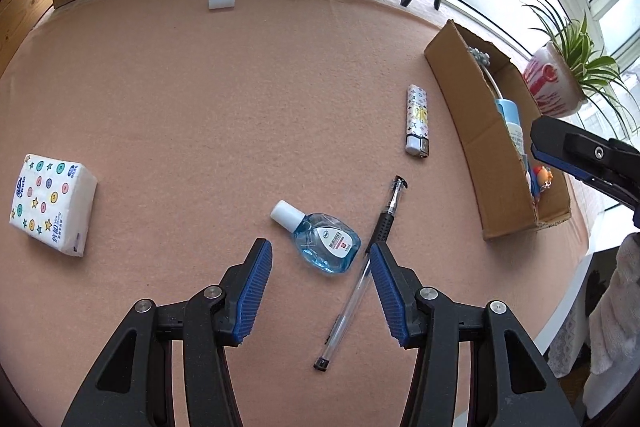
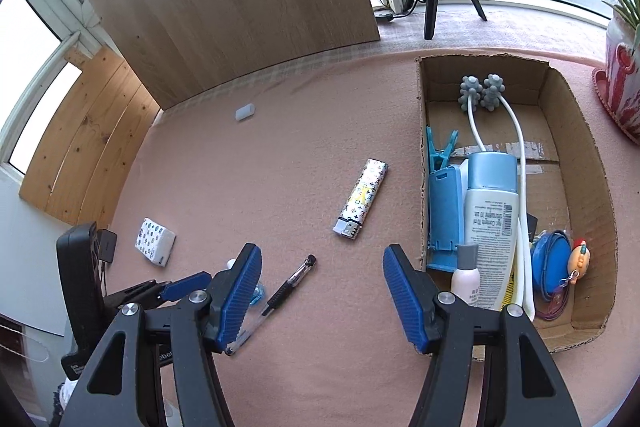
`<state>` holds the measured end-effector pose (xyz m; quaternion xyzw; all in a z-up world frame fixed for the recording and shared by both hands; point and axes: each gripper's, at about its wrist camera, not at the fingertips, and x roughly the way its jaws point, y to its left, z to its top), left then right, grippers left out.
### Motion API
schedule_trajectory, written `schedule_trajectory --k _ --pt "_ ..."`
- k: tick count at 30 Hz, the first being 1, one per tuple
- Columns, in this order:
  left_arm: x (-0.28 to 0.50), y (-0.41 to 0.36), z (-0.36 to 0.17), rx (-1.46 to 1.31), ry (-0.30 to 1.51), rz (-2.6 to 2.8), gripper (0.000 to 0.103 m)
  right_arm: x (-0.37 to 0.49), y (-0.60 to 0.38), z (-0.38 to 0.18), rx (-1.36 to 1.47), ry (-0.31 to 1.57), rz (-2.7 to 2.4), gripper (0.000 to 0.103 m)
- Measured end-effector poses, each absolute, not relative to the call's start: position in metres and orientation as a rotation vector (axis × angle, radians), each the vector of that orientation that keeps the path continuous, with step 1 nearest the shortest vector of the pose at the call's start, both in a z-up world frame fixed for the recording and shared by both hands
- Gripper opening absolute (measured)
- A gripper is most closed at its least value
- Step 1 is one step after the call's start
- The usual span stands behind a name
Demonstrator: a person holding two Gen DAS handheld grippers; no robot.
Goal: Organize objects
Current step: 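Move the left tool to the blue eye-drop bottle while the right tool approaches the patterned lighter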
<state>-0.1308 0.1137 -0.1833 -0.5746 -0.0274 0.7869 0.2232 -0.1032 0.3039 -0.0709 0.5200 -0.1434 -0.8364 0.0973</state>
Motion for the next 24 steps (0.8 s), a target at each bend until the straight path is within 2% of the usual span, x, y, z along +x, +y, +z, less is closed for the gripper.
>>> schedule_trajectory --k 4,9,14,24 --pt "-0.127 0.120 -0.191 -1.597 -0.037 2.168 0.040 -0.116 0.294 -0.079 1.582 -0.429 -2.452 0.060" --pt "-0.128 0.121 -0.194 -1.587 -0.021 2.169 0.034 -0.133 0.287 -0.095 1.670 -0.448 -2.423 0.060" --pt "-0.137 0.117 -0.194 -1.578 -0.029 2.187 0.031 -0.149 0.283 -0.110 1.758 -0.485 -2.403 0.060" --pt "-0.158 0.091 -0.192 -1.583 -0.070 2.225 0.031 -0.175 0.273 -0.131 1.895 -0.408 -2.468 0.059"
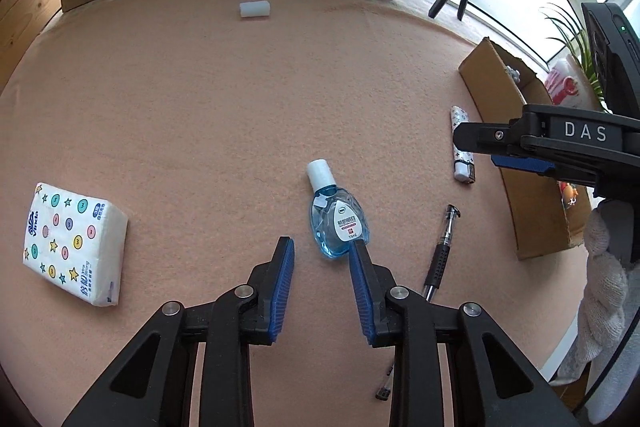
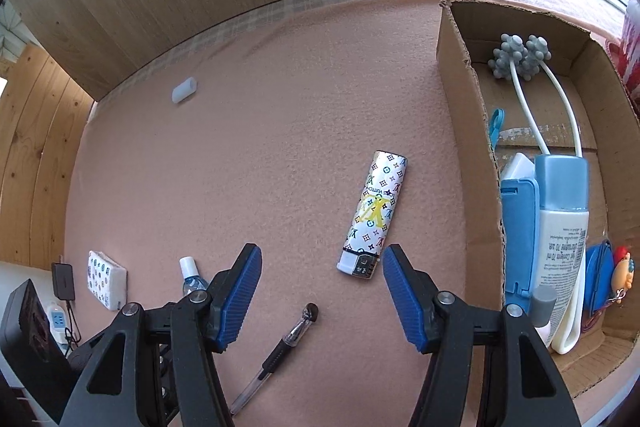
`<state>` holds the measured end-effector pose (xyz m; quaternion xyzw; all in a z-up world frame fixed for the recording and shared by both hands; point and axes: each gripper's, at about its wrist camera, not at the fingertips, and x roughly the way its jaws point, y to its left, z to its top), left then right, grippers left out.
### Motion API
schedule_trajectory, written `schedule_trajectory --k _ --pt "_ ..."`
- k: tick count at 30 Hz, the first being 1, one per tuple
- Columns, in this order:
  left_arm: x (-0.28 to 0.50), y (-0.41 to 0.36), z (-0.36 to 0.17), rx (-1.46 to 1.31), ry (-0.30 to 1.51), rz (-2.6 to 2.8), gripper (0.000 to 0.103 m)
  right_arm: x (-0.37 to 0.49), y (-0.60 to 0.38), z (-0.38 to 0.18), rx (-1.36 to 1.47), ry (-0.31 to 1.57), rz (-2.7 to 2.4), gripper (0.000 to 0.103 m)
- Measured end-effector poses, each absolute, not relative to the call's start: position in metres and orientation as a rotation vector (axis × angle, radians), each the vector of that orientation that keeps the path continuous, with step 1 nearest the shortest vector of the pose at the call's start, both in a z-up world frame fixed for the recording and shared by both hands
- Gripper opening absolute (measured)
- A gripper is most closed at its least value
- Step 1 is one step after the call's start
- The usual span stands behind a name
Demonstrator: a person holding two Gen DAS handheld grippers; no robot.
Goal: Organize objects
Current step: 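Move the left tool to the blue eye-drop bottle while the right tool approaches the patterned lighter, then close the left tool on the eye-drop bottle while the right tool grasps the lighter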
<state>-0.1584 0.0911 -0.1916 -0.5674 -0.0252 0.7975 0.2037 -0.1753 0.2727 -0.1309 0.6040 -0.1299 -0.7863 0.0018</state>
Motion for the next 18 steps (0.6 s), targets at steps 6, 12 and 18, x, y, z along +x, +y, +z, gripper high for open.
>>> schedule_trajectory --k 6,12,18 --pt "-0.174 0.077 -0.195 -1.608 -0.109 2.198 0.031 -0.188 0.269 -0.143 1.966 -0.346 -2.519 0.056" --pt "-0.173 0.090 -0.189 -1.576 -0.074 2.166 0.039 -0.196 0.269 -0.155 2.024 -0.313 -2.528 0.052" --pt "-0.183 0.104 -0.191 -1.573 -0.026 2.170 0.039 -0.198 0.269 -0.159 2.030 -0.273 -2.545 0.037"
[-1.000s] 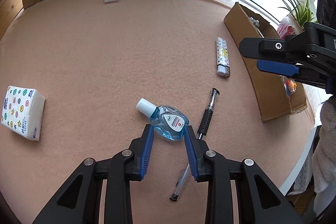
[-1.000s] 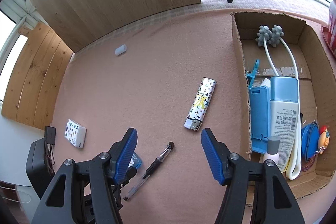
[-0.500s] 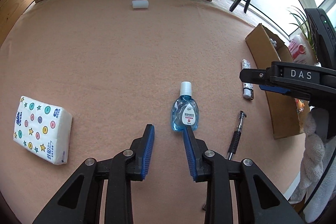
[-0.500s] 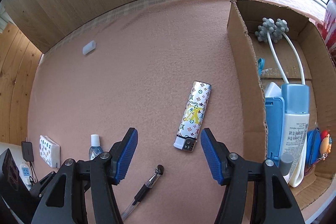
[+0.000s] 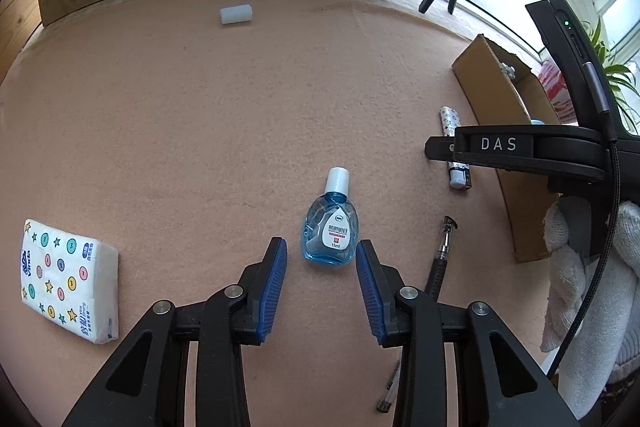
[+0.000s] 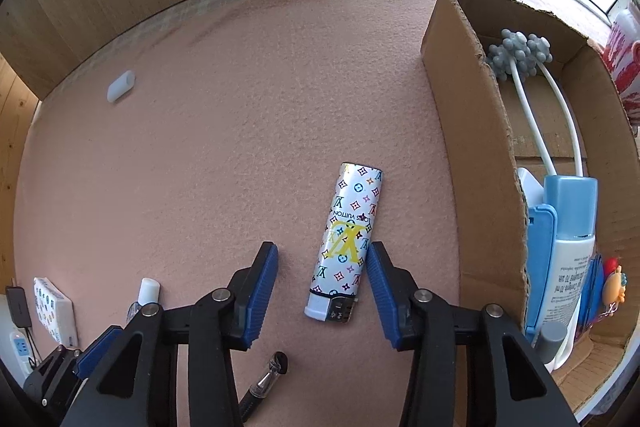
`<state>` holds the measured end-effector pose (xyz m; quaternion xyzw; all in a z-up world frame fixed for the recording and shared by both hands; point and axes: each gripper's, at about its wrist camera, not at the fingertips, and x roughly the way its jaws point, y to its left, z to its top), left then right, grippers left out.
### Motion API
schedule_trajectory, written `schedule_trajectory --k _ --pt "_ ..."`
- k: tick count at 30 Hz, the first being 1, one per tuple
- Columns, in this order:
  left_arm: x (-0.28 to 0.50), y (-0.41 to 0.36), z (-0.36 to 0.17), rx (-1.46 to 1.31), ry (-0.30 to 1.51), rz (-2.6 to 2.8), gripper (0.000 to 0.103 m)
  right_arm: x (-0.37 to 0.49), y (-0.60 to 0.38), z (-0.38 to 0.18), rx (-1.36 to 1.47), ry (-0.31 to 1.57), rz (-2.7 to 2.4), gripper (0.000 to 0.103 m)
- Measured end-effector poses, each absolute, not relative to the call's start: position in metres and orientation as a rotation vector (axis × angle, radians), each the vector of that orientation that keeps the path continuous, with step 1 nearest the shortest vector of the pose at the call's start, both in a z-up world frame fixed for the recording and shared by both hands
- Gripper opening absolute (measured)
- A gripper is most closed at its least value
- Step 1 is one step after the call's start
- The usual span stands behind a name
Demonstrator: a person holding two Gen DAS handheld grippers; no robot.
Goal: Organize objects
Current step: 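Close the left tool on the eye-drop bottle while the right tool grasps the lighter, then lift the eye-drop bottle with the left tool while the right tool carries the lighter over the box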
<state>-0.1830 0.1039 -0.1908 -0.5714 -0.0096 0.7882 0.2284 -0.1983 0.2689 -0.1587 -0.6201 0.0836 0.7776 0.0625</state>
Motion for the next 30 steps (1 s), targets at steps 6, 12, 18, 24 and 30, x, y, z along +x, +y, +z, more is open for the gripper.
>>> schedule_trajectory --k 6,12,18,24,30 --pt "-0.182 0.110 -0.195 -1.577 -0.001 2.155 0.039 -0.195 0.272 -0.159 -1.886 0.285 2.374 0.025" --pt "-0.180 0.116 -0.196 -1.566 0.012 2.155 0.036 -0.190 0.273 -0.160 -1.920 0.319 2.410 0.021" --pt "-0.180 0.114 -0.197 -1.560 -0.023 2.164 0.033 -0.176 0.269 -0.160 -1.951 0.296 2.453 0.021" --pt "-0.178 0.111 -0.196 -1.565 -0.073 2.167 0.032 -0.162 0.280 -0.157 -1.966 0.374 2.475 0.021" --pt "-0.175 0.112 -0.187 -1.547 -0.103 2.179 0.032 -0.153 0.295 -0.139 -1.924 0.426 2.527 0.021"
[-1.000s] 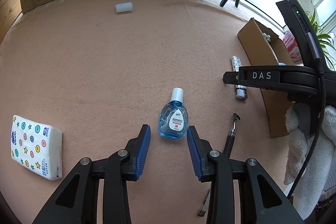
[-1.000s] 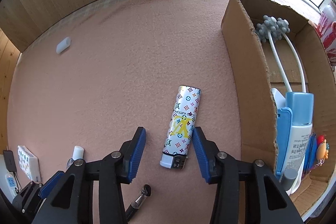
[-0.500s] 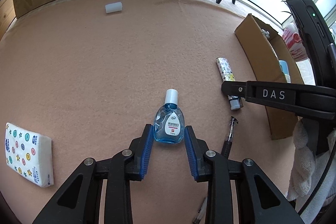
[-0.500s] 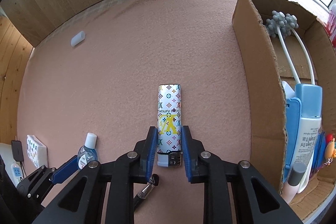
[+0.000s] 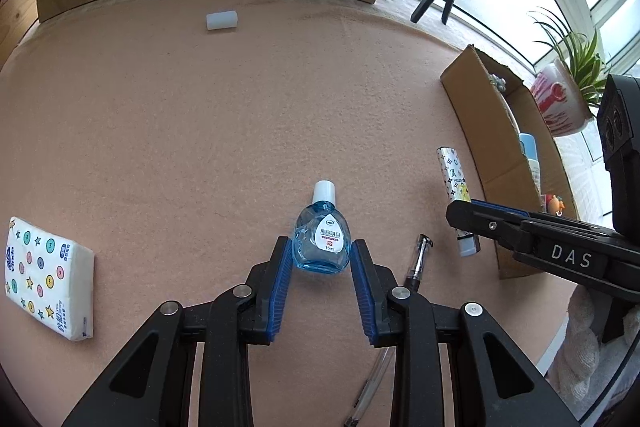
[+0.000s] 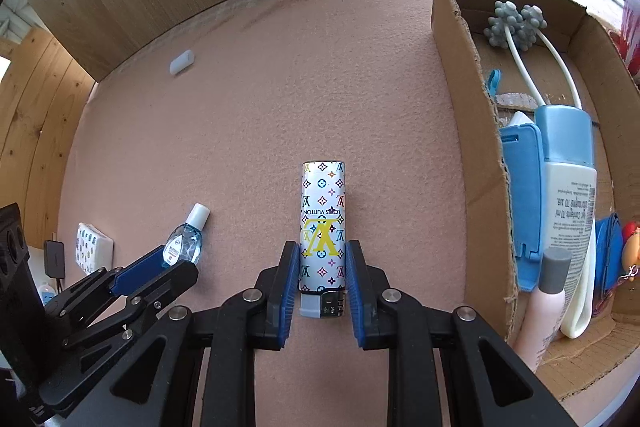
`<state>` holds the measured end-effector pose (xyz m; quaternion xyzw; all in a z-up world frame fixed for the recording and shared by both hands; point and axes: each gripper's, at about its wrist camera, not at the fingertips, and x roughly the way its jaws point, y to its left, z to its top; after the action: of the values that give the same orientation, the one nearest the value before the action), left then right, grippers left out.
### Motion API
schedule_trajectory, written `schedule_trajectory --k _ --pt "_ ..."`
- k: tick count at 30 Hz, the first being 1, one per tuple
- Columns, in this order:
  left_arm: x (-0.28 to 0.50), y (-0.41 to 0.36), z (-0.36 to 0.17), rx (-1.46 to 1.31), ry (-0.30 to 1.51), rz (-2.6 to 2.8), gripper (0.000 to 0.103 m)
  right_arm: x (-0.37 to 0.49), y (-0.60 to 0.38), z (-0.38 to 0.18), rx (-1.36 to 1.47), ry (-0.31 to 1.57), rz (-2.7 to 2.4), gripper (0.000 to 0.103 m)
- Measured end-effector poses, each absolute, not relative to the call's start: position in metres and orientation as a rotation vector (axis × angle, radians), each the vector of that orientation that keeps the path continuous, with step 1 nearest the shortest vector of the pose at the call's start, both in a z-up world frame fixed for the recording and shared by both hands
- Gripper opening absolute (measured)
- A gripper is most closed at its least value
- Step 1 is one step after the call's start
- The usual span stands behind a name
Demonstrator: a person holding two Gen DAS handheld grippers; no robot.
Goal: Organize objects
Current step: 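Lift the eye-drop bottle with the left tool while the right tool carries the lighter over the box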
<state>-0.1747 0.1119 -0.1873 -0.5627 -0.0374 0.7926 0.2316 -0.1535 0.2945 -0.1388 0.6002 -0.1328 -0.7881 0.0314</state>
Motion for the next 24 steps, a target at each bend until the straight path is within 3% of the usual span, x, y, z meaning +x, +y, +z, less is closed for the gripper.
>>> schedule_trajectory --k 16,24 --pt "-0.164 0.106 -0.176 -1.529 -0.160 2.228 0.032 -0.082 0.359 -0.093 1.697 -0.610 -2.477 0.021" --pt "-0.162 0.119 -0.196 -1.581 -0.054 2.251 0.035 -0.070 0.373 -0.078 1.647 -0.589 -2.521 0.021"
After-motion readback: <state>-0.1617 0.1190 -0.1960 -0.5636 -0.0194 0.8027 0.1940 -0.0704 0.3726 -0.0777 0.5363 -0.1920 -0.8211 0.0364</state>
